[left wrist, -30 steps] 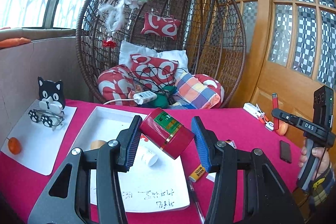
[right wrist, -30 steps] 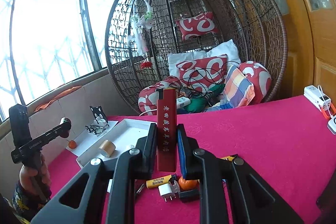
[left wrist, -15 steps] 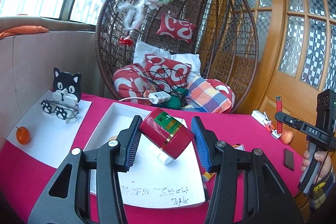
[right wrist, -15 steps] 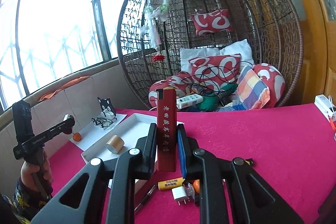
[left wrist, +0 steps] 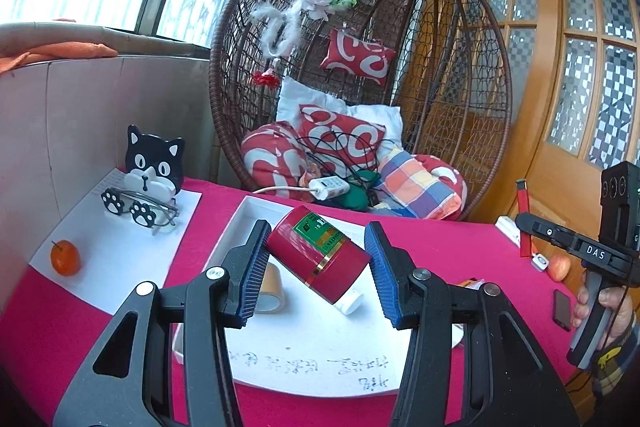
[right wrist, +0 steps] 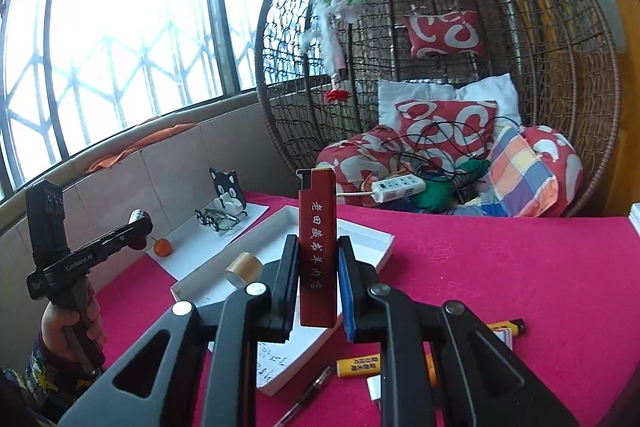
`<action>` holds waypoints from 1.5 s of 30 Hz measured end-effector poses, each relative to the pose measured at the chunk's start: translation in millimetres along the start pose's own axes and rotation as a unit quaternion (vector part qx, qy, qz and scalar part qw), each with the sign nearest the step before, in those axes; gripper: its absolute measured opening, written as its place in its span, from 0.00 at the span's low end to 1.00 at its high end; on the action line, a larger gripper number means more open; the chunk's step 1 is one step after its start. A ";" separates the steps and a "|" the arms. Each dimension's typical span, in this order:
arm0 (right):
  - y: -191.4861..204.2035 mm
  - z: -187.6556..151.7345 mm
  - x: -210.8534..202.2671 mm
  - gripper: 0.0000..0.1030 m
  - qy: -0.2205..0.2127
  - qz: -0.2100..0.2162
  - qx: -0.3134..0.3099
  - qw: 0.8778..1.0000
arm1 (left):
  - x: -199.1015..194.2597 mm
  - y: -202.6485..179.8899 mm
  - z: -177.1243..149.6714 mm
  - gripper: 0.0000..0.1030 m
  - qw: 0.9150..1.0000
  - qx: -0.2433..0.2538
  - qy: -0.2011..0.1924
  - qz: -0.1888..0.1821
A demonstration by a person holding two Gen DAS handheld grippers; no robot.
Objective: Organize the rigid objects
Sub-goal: 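Carry the red tin with the left gripper while the right gripper carries the red stick to the tray, then open the left gripper over the tray while the right gripper releases the red stick there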
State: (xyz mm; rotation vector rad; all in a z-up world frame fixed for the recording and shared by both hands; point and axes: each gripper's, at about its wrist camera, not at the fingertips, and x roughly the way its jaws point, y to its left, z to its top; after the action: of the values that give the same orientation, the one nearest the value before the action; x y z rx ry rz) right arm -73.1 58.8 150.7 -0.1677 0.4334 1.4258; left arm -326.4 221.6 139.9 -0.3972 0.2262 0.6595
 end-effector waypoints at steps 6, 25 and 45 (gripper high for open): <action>7.1 7.6 38.8 0.16 0.030 0.028 0.006 0.999 | 44.9 8.2 16.5 0.47 0.999 -0.011 0.045 -0.008; -0.4 -32.2 189.8 0.16 0.173 -0.025 0.026 0.984 | 179.0 36.2 -15.5 0.47 0.980 -0.057 0.182 0.053; -82.4 -14.1 43.2 0.91 -0.004 -0.121 0.134 0.984 | 132.6 -25.1 -15.6 1.00 0.991 -0.022 0.129 0.012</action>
State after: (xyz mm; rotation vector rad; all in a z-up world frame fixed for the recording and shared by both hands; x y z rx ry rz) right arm 8.3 81.1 109.3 0.0034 0.5736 1.1175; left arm -209.7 269.6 89.7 -0.5240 0.4634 0.6362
